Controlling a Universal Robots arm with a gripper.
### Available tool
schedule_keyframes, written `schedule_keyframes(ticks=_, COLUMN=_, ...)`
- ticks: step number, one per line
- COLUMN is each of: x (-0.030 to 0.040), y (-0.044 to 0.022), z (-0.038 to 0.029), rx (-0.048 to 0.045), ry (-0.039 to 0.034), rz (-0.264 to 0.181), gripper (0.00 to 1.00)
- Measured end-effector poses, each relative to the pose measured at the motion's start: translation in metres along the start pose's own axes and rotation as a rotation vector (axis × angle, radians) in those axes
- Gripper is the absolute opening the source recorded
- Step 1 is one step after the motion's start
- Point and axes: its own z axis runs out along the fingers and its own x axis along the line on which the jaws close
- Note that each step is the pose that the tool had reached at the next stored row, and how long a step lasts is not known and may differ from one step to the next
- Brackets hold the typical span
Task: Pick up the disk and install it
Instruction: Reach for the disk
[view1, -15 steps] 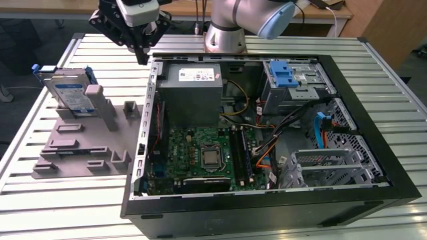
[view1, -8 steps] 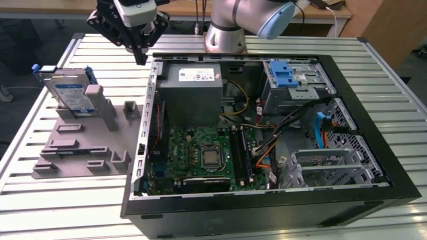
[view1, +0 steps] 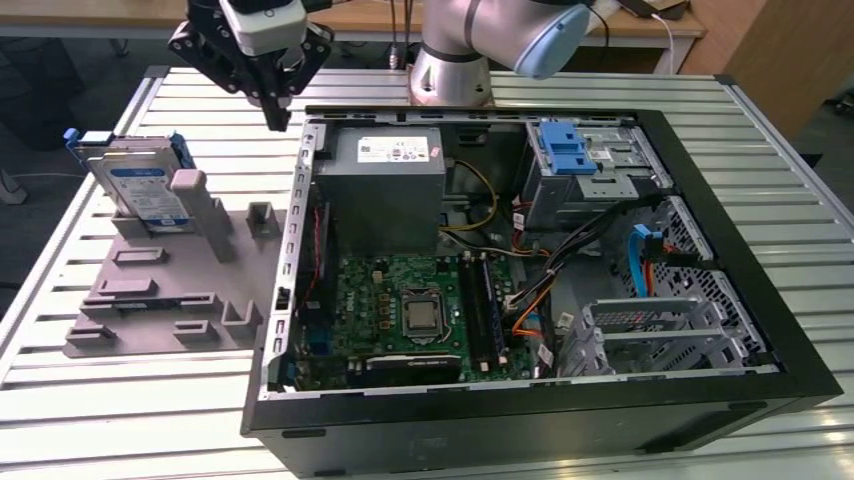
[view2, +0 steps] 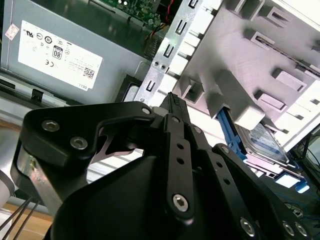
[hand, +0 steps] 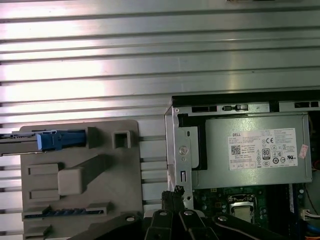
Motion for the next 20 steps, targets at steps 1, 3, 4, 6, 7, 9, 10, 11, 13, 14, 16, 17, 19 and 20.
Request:
schedule_keyframes(ticks=1, x=0.0006, y=0.0000, z=0.0001, rx=0.0000, ry=0.0000, rz=0.000, gripper=0.11)
schedule_keyframes(ticks=3, x=0.0018, y=-0.0001, z=0.0003, rx=0.0001, ry=0.0001, rz=0.000, gripper=0.11)
schedule_keyframes(ticks=4, x=0.0024, y=-0.0002, z=0.0004, rx=0.0001, ry=0.0001, rz=0.000, gripper=0.11)
schedule_keyframes(ticks=6, x=0.0034, y=-0.0002, z=0.0007, rx=0.0000, ry=0.0000, rz=0.000, gripper=0.11)
schedule_keyframes(ticks=7, x=0.0040, y=-0.0003, z=0.0008, rx=0.0000, ry=0.0000, rz=0.000, gripper=0.11)
schedule_keyframes(ticks=9, x=0.0050, y=-0.0003, z=0.0011, rx=0.0000, ry=0.0000, rz=0.000, gripper=0.11)
schedule_keyframes(ticks=10, x=0.0055, y=-0.0004, z=0.0012, rx=0.0001, ry=0.0001, rz=0.000, gripper=0.11)
schedule_keyframes(ticks=11, x=0.0059, y=-0.0004, z=0.0013, rx=0.0001, ry=0.0001, rz=0.000, gripper=0.11)
schedule_keyframes(ticks=13, x=0.0068, y=-0.0005, z=0.0015, rx=0.0001, ry=0.0001, rz=0.000, gripper=0.11)
schedule_keyframes(ticks=14, x=0.0073, y=-0.0005, z=0.0016, rx=0.0001, ry=0.0001, rz=0.000, gripper=0.11)
schedule_keyframes(ticks=16, x=0.0084, y=-0.0006, z=0.0018, rx=0.0001, ry=0.0001, rz=0.000, gripper=0.11)
schedule_keyframes(ticks=17, x=0.0090, y=-0.0007, z=0.0019, rx=0.0001, ry=0.0001, rz=0.000, gripper=0.11)
schedule_keyframes(ticks=19, x=0.0100, y=-0.0007, z=0.0022, rx=0.0000, ry=0.0000, rz=0.000, gripper=0.11)
schedule_keyframes(ticks=20, x=0.0185, y=-0.0012, z=0.0039, rx=0.0001, ry=0.0001, rz=0.000, gripper=0.11)
